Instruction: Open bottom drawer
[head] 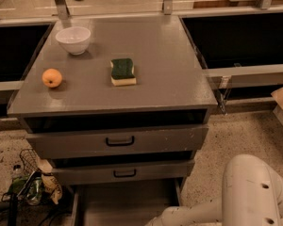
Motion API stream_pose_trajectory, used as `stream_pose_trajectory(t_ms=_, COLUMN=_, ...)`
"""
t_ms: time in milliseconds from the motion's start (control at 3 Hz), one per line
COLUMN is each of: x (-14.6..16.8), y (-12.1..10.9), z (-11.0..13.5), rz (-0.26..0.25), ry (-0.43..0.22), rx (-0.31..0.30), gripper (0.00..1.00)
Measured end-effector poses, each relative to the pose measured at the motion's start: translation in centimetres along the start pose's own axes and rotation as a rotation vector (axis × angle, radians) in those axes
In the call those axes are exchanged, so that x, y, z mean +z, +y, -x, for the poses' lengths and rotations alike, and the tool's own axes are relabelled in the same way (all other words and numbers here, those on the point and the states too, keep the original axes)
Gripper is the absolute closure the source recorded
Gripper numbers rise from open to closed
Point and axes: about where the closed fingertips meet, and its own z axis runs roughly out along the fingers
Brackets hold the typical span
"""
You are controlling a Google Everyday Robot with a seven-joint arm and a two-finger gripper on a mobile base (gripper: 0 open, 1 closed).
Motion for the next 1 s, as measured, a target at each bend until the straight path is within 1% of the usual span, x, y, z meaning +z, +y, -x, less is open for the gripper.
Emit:
stream_pose_trajectory(t_ms=333, x=-0.1, y=0.9, z=-0.1, rz=0.029, ry=-0.007, rx=0.000, gripper=1.00)
stream_pose_trajectory(t_ms=1000, x=-0.2, y=2.1, z=-0.7, rz=0.061, ry=-0.019, rx=-0.003, gripper=1.00)
